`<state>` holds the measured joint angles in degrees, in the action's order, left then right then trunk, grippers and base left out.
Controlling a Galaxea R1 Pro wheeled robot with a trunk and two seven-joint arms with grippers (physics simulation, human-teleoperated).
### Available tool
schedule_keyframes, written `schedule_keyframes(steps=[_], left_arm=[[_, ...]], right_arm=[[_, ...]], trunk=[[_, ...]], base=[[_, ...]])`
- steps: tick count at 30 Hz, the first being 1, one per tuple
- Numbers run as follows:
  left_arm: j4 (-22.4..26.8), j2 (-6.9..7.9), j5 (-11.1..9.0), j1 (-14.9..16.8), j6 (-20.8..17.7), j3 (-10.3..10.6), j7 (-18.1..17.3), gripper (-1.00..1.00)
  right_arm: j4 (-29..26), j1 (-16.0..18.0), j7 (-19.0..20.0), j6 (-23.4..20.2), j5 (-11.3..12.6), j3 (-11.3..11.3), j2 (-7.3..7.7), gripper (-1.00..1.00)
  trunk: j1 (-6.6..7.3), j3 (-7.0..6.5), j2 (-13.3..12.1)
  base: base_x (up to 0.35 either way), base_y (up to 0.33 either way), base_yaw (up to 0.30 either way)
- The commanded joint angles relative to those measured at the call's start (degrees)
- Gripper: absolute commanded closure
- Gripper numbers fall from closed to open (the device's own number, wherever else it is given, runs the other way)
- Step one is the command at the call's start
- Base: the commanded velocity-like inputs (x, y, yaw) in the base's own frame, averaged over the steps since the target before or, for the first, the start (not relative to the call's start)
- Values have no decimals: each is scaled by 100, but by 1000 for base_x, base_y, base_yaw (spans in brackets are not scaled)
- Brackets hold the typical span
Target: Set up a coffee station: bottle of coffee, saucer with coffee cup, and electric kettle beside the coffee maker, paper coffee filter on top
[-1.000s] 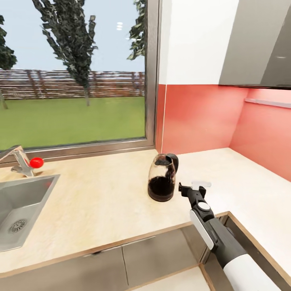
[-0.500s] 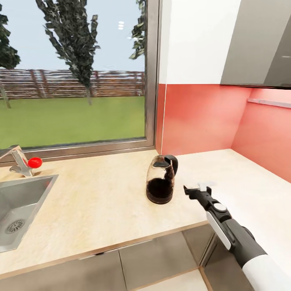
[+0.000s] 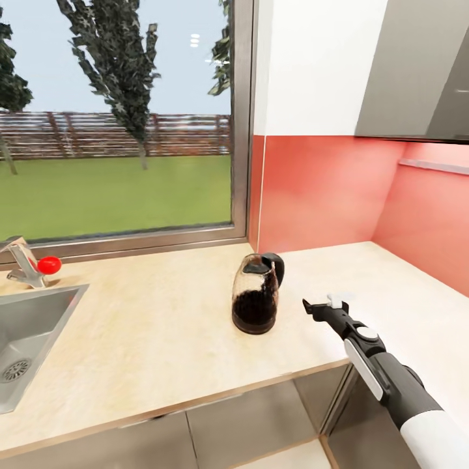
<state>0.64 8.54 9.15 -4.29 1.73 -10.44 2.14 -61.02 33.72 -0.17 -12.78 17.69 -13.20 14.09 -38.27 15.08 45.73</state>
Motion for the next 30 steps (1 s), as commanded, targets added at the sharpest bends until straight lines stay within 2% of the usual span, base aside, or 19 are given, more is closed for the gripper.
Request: schedule_keyframes(steps=[1,11,18,27,30], left_arm=[[6,-4,60,-2,12,-46,15,-100],[6,-10,60,-2,12,-45,14,-100],[-76,5,62,-2,6,-44,9,-100],[-91,9,69,-5,3,-37,12,-100],[-107,-22,34,-46,-23,-49,10,-100]], right_arm=[[-7,3,-1,-23,37,-8,6,-100],[-81,3,-1,-15,49,1,6,-100],[-436,3,7,-14,46,-7,0,-100],[-435,3,8,-12,34,-58,-3,-100],[-374,-14,106,-5,13,-118,-101,-100]], trunk=[[-3,6,5],[-3,6,5],[-3,6,5],[-3,6,5],[-3,6,5]], base=[[143,-101,0],[29,-21,0],[0,0,0],[0,0,0],[0,0,0]])
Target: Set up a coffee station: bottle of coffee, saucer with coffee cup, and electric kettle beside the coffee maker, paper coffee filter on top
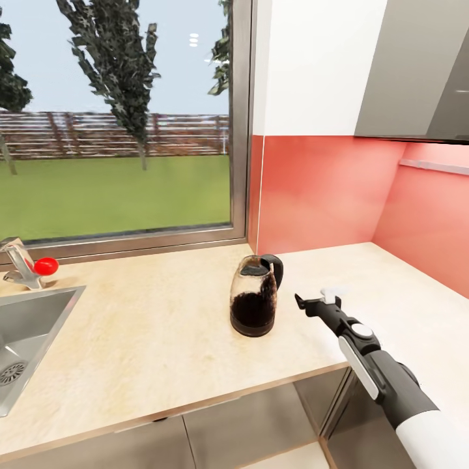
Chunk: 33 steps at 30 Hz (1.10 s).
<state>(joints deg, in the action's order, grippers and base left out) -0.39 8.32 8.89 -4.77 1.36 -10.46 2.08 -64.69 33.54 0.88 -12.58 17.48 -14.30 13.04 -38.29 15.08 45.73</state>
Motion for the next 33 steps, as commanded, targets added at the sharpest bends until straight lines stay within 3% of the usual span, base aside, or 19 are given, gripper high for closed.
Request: schedule_keyframes(steps=[1,7,12,19,27,28,33], left_arm=[[-4,0,61,2,14,-47,16,-100],[-4,19,64,10,-1,-41,-15,-100],[-4,15,64,11,-8,-44,2,-100],[-5,4,69,11,-13,-52,27,-100],[-5,-40,61,11,-13,-62,271,-100],[-5,-50,60,11,-13,-57,324,-100],[-5,-69,60,11,-13,-46,328,-100]], right_arm=[[-7,4,18,-24,34,-8,-28,-100],[28,4,-55,-25,85,-56,-222,-100],[118,4,77,-25,78,-31,-246,-100],[256,4,301,-33,72,22,-125,-100],[256,4,558,-34,72,24,-100,-100],[255,4,861,-34,72,24,-100,-100],[162,4,861,-36,72,28,-65,-100]], trunk=[[-1,6,5],[-1,6,5],[-1,6,5],[-1,6,5],[-1,6,5],[-1,6,5],[-1,6,5]], base=[[0,0,0],[21,0,0],[65,0,0],[11,0,0],[54,0,0],[5,0,0],[2,0,0]])
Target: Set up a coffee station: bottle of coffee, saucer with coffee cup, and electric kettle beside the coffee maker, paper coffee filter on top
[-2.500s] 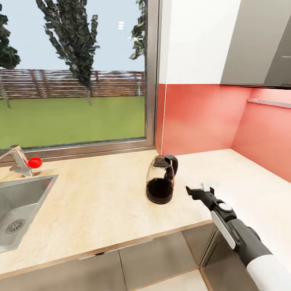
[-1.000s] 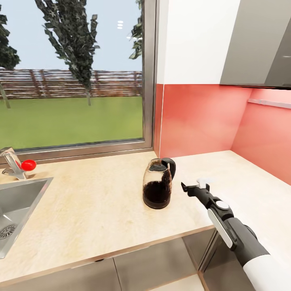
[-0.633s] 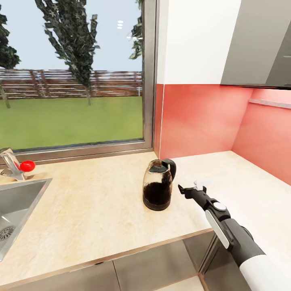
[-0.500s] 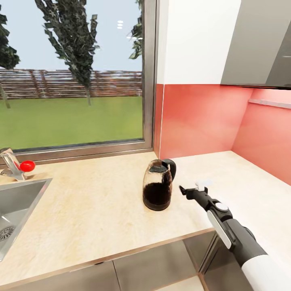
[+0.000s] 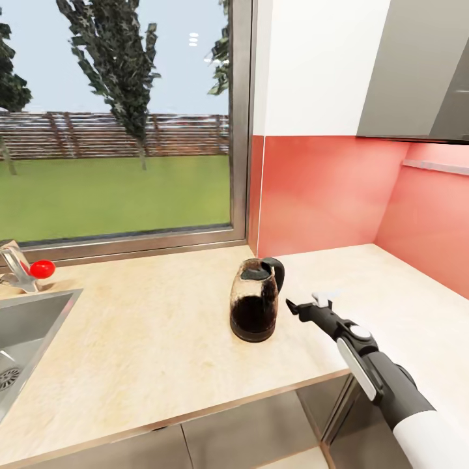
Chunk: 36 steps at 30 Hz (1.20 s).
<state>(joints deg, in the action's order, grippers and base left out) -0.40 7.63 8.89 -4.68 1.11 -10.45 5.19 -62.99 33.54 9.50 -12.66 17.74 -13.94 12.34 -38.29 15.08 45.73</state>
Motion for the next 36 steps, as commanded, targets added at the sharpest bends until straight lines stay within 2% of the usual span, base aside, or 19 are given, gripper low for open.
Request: schedule_keyframes(steps=[1,5,23,28,29,36], left_arm=[[-4,-3,60,2,12,-46,17,-100],[-4,-23,60,2,12,-45,17,-100],[-4,-21,60,2,12,-53,17,-100],[-4,-17,60,2,12,-54,17,-100],[-4,-16,60,2,12,-54,17,-100],[-4,-16,60,2,12,-54,17,-100]], right_arm=[[-35,3,-1,-30,46,-7,21,-100],[-338,3,-1,-35,46,-5,128,-100],[-614,3,-12,-60,46,15,142,-100],[-620,3,-7,-68,46,391,148,-100],[-624,3,-3,-70,46,551,152,-100],[-619,3,-1,-70,46,615,162,-100]], trunk=[[-1,6,5],[-1,6,5],[-1,6,5],[-1,6,5],[-1,6,5],[-1,6,5]], base=[[0,0,0],[0,0,0],[0,0,0],[0,0,0],[0,0,0],[0,0,0]])
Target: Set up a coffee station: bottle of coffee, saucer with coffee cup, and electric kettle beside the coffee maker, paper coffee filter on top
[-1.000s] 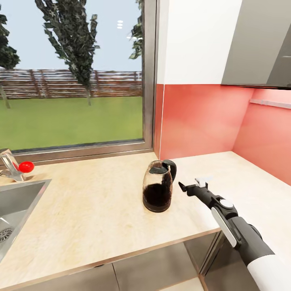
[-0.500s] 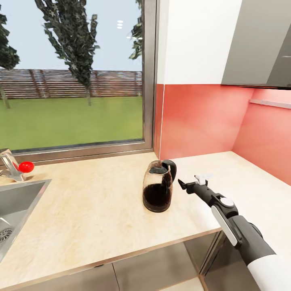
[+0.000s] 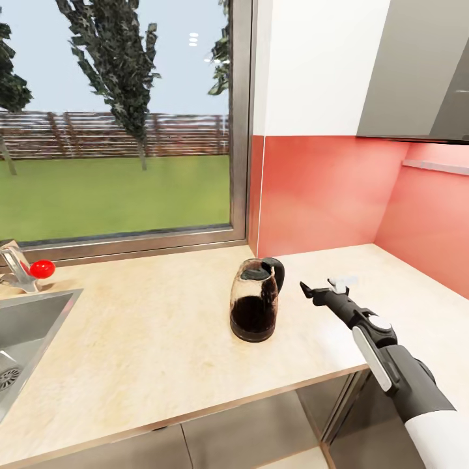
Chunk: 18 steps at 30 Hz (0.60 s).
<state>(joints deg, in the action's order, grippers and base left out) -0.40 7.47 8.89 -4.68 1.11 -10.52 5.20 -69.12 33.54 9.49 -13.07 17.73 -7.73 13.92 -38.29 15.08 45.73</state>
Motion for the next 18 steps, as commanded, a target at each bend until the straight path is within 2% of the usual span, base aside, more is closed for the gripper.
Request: schedule_keyframes(steps=[1,15,18], left_arm=[[-4,0,61,2,12,-47,17,-100],[-4,0,61,2,12,-50,17,-100],[-4,5,61,2,12,-54,17,-100]], right_arm=[[-7,3,0,-29,46,-2,5,-100],[-11,3,1,-29,46,0,6,-100],[-10,3,1,-29,46,0,6,-100]], trunk=[[-1,6,5],[-1,6,5],[-1,6,5]], base=[[0,0,0],[2,1,0],[118,91,0]])
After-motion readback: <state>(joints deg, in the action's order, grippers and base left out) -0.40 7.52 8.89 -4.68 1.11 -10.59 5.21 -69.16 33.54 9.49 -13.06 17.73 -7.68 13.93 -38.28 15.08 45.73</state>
